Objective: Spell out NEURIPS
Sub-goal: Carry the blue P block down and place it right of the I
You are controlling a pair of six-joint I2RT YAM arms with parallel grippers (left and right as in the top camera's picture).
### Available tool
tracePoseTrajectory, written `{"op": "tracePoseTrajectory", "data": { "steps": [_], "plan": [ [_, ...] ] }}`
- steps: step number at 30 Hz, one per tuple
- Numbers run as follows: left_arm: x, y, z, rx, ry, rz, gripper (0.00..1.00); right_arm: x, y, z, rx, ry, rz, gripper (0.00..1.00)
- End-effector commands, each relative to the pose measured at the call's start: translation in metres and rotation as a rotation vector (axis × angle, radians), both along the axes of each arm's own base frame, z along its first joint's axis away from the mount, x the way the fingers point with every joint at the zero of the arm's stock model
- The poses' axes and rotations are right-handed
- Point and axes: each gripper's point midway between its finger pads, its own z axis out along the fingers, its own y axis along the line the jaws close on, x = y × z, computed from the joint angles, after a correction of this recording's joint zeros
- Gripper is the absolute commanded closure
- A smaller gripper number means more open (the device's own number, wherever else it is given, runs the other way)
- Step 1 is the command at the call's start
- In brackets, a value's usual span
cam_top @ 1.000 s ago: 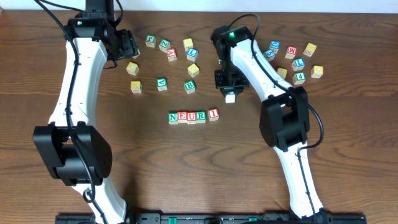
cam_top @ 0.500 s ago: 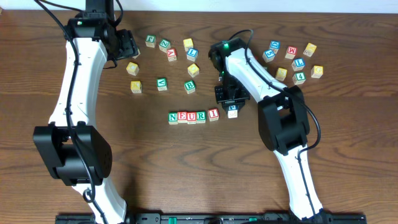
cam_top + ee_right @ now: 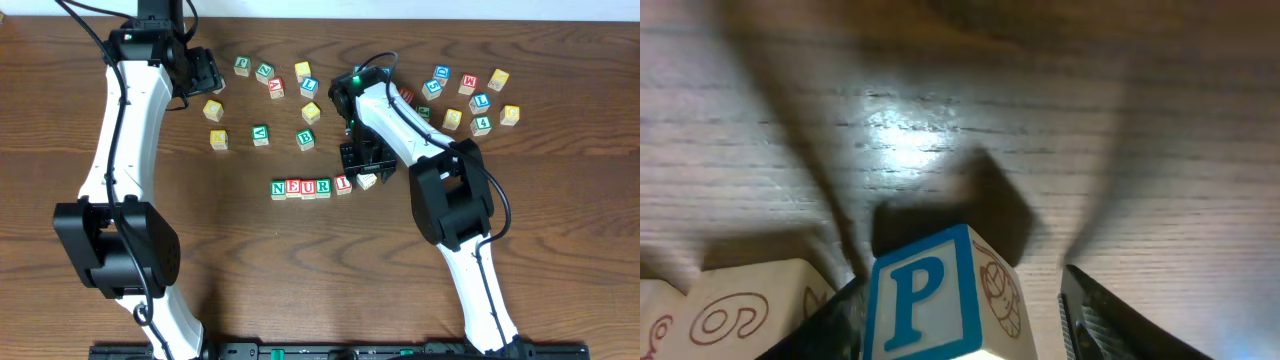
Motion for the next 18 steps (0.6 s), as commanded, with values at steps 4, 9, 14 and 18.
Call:
{"op": "tracePoseTrajectory", "data": {
  "steps": [4,9,14,18],
  "plan": [
    [-0.004,0.0,-0.005,0.007,0.016,-0.002,0.25,0.004,0.0,0.01,0.018,-0.027,0.007,0.5],
    [-0.004,0.0,-0.005,0.007,0.016,-0.002,0.25,0.014,0.003,0.022,0.057,-0.062,0.025,0.55],
    [-0.004,0.0,-0.005,0.006,0.016,-0.002,0.25,0.023,0.002,0.037,0.096,-0.103,0.075,0.59],
    [-0.004,0.0,-0.005,0.006,0.016,-0.002,0.25,0.026,0.003,0.037,0.112,-0.113,0.116,0.65]
  ]
}}
